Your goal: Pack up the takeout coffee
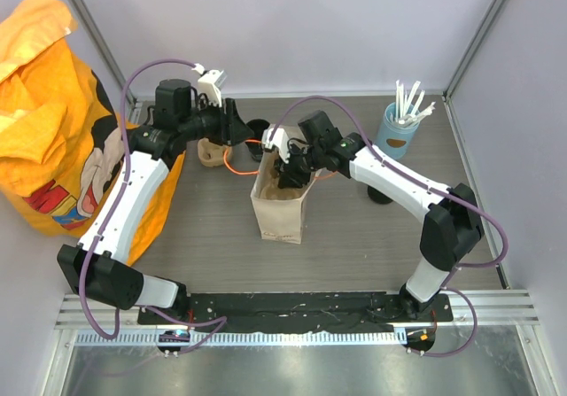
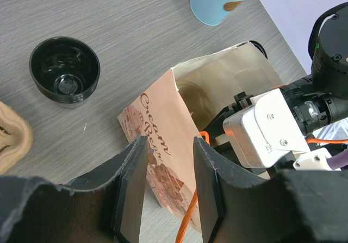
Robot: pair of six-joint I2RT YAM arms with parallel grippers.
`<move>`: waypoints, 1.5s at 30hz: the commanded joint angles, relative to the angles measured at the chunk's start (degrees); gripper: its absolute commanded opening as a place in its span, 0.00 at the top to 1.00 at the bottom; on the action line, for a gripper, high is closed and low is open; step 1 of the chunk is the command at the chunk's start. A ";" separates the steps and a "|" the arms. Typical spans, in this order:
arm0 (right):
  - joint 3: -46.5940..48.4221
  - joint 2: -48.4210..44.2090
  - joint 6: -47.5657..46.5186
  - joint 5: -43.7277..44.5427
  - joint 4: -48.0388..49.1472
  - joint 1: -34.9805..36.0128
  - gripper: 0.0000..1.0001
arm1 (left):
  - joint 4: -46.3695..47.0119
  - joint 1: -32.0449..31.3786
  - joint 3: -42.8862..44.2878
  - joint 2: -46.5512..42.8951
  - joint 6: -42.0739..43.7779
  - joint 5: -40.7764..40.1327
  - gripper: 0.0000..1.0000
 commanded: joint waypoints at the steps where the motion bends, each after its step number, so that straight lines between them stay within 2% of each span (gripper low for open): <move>1: -0.10 0.43 0.73 -1.31 3.25 -0.04 0.74 | 0.23 0.23 0.28 -1.83 0.05 1.01 0.58; 18: -0.01 1.58 0.73 -0.87 3.34 -0.13 0.73 | 0.76 0.23 0.02 -1.57 -0.56 1.36 0.57; 27: 0.16 0.17 0.82 -0.52 3.07 -0.05 0.58 | 0.41 0.32 0.02 -2.09 -0.30 1.10 0.57; 31: 1.21 0.00 0.29 -0.34 1.93 -0.04 0.40 | 0.41 0.32 0.02 -2.18 -0.30 1.01 0.57; 33: 1.57 -0.35 -0.06 -0.08 1.41 -0.04 0.35 | 0.50 0.23 0.11 -2.18 -0.21 1.01 0.57; 45: 6.40 -2.02 -1.20 0.80 -3.43 -0.04 0.21 | 0.41 0.23 0.20 -2.18 -0.12 0.92 0.57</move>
